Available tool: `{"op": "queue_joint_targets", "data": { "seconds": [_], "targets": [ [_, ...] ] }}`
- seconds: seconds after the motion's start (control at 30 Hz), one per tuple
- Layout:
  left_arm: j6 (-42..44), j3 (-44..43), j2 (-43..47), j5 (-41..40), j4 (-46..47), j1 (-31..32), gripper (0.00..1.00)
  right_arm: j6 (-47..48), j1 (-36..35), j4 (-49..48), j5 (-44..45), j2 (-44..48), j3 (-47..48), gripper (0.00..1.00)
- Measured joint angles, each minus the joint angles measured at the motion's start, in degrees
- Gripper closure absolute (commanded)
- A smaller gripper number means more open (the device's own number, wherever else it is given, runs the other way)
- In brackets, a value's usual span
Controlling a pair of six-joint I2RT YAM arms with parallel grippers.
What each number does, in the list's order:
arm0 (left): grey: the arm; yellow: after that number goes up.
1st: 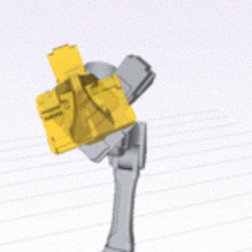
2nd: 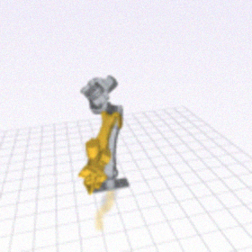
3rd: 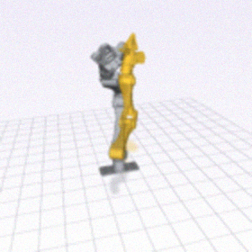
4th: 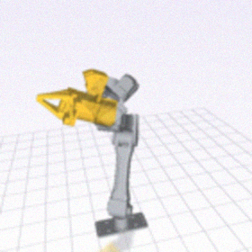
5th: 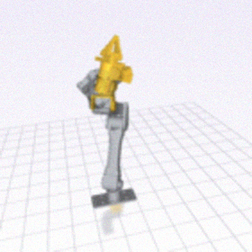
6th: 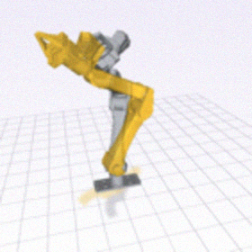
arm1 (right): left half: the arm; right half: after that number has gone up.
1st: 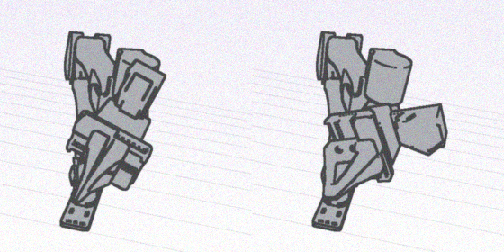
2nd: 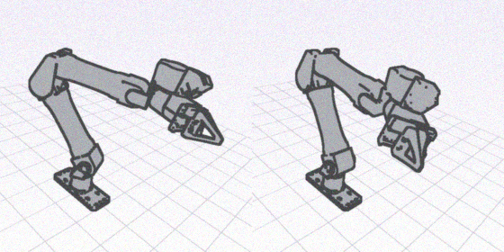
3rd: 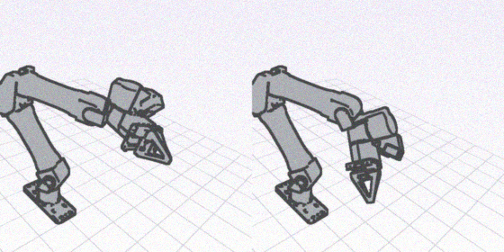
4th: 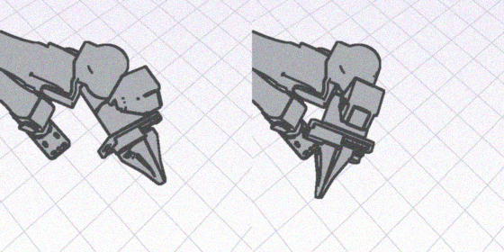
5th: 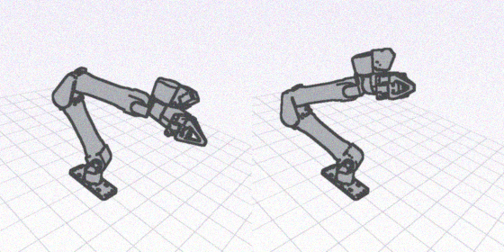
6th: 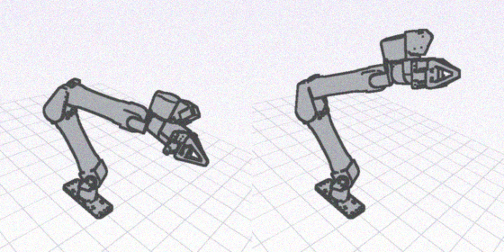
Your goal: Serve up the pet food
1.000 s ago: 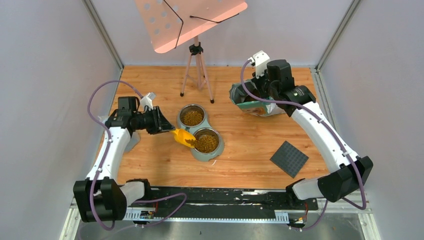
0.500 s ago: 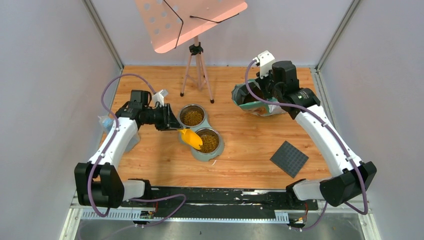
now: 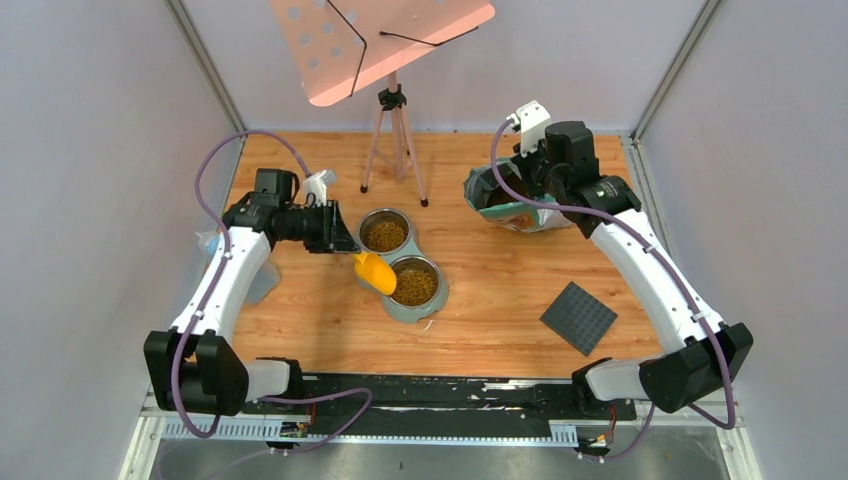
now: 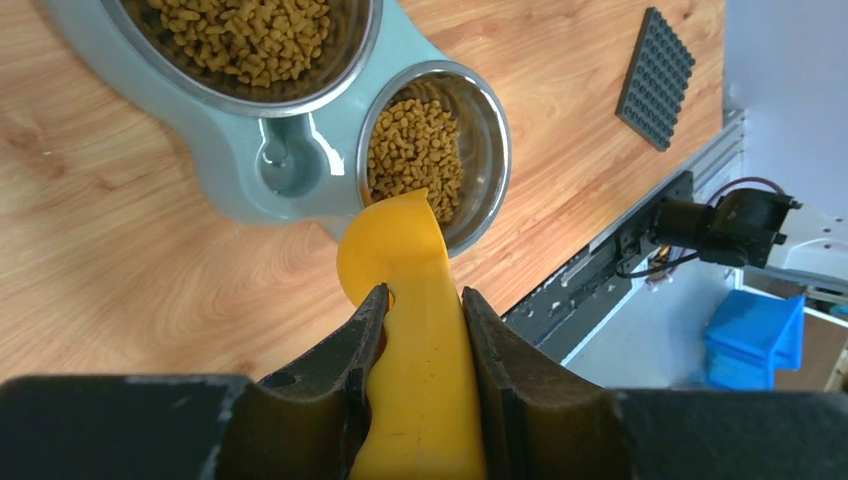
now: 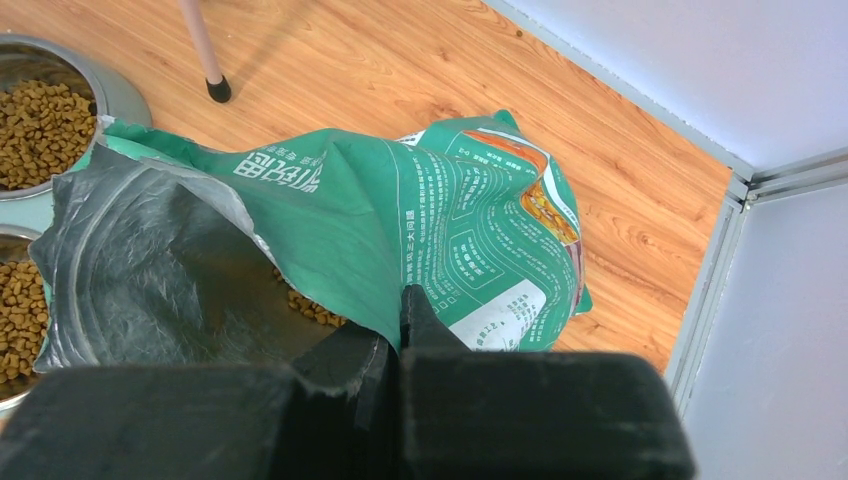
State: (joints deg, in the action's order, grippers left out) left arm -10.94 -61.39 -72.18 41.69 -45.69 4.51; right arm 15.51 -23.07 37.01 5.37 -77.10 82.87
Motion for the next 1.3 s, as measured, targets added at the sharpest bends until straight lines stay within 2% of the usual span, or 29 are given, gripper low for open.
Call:
{"op": "queue_joint_targets", "data": {
  "seconds": [0.33, 0.57, 0.7, 0.87, 1.1, 1.3],
  "targets": [
    [16.37, -12.46, -2.51, -3.34, -18.73, -0.83, 1.0, 0.0, 0.24, -0.02, -0.52, -0.07, 0.0, 1.0],
    [26.67, -19.21, -12.5, -2.64, -29.31, -4.9, 1.0, 0.0, 0.39, -0.02, -0.9, -0.07, 0.0, 1.0],
    [30.6, -21.73, -21.33, -2.1, -33.99, -7.3, 1.0, 0.02, 0.5, -0.02, -0.9, -0.07, 0.0, 1.0],
    [32.54, -23.67, -29.51, -1.73, -36.54, -7.78, 1.0, 0.02, 0.94, -0.44, -0.92, -0.02, 0.0, 1.0],
    [33.66, -23.78, -34.93, -1.4, -38.27, -7.78, 1.0, 0.04, 1.49, -0.85, -0.94, 0.07, 0.0, 1.0],
    [35.56, -25.09, -39.12, 1.05, -39.78, -7.89, 0.93, 0.07, 1.75, -0.92, -0.94, 0.07, 0.0, 1.0]
  ]
}}
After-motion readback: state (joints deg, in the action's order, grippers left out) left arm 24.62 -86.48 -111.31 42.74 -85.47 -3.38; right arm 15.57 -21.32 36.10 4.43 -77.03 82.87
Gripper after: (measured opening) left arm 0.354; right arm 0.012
